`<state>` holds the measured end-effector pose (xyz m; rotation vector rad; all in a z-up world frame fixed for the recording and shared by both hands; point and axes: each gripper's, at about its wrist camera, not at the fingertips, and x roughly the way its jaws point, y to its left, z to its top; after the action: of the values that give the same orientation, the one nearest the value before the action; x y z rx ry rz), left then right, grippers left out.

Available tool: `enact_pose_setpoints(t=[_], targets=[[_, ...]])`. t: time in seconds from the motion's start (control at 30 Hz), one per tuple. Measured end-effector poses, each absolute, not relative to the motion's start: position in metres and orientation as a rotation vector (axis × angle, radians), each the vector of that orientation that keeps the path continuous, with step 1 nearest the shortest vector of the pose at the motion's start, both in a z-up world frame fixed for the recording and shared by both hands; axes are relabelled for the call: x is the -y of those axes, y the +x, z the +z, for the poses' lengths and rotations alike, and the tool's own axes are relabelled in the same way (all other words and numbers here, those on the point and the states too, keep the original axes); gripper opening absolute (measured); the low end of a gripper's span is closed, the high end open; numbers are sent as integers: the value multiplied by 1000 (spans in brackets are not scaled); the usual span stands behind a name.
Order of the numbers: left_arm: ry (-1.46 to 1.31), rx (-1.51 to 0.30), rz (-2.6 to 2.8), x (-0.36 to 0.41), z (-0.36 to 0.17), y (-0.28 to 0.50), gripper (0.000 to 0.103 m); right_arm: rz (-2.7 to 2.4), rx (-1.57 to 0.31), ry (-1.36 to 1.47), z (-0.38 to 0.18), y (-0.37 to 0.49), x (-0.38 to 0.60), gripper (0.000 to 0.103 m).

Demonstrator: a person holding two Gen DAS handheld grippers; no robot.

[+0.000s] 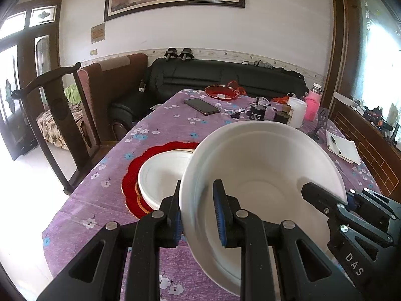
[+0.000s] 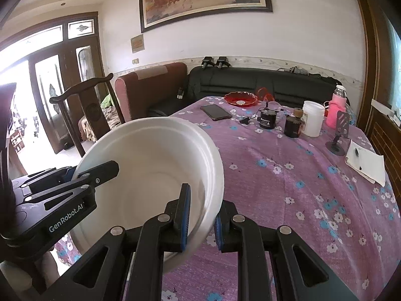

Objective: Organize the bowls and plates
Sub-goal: 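Lift the white bowl with the right gripper and carry it toward the stack, then lower the white bowl onto the stacked bowls and open the right gripper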

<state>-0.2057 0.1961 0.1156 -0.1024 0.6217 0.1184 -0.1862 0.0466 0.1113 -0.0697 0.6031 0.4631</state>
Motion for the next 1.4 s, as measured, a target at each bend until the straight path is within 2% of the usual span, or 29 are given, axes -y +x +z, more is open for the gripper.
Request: enact_pose_setpoints(t=[0.77,1.07,1.4], targets=[[-167,-637,211,-258,102,-218,21,545,-604,-141,103,-191,-113,19],[-205,-597,267,-286,112,-225,22,599,-569,-184,106,-195,-145,20],[-102,-557,254,-265,128,-168,29,543,-585,-168,120,-144,-140,20]])
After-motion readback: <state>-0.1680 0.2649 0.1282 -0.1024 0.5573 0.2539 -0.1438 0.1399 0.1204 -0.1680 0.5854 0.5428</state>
